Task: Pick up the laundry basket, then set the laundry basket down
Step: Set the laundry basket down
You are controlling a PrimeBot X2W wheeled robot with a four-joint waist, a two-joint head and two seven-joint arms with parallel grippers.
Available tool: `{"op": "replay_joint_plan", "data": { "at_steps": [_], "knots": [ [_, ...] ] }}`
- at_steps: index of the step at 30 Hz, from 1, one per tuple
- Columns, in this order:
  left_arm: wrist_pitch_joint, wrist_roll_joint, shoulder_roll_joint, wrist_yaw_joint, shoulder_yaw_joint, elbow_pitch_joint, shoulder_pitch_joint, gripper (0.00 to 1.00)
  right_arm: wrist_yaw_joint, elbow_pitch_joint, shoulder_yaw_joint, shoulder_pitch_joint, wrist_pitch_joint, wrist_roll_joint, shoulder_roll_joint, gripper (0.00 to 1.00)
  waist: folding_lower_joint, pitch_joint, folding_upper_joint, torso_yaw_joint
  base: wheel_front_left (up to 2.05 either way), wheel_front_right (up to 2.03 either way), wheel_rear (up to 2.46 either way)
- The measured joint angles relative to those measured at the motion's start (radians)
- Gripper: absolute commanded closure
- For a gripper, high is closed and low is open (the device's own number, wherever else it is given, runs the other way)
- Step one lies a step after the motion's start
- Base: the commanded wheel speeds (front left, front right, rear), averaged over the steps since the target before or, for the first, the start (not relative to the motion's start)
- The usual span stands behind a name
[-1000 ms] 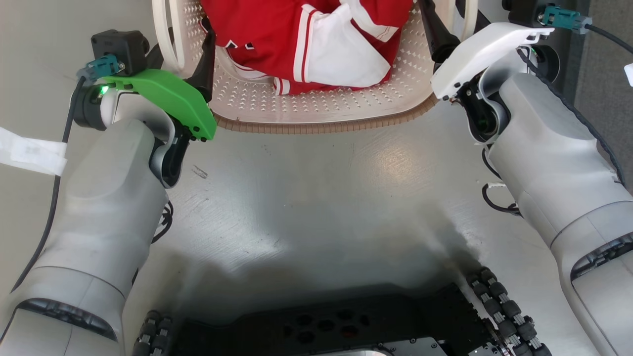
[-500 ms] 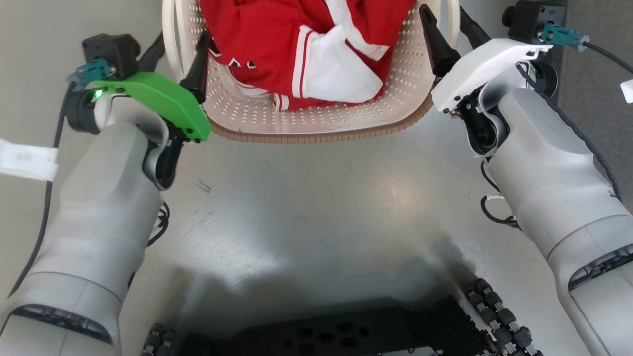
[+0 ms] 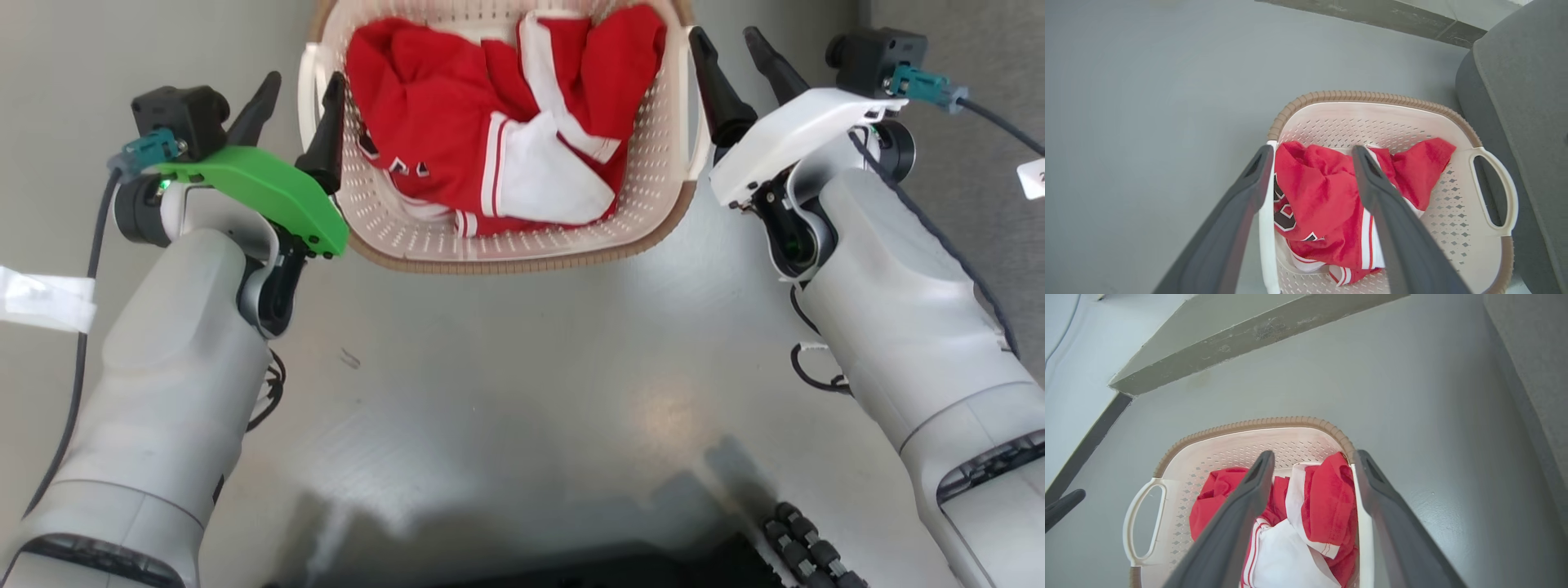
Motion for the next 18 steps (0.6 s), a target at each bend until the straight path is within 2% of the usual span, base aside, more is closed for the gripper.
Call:
{"op": "replay_joint_plan", "data": {
  "at_steps": [18],
  "knots": [
    [0.0, 0.097, 0.042, 0.0, 0.109, -0.17, 0.173, 0.0, 0.0, -0.165, -0.083, 0.162, 0.0, -0.112, -0.012, 0.0, 0.0, -0.225, 0.0, -0.003, 0.0, 0.0, 0.0]
  ]
}}
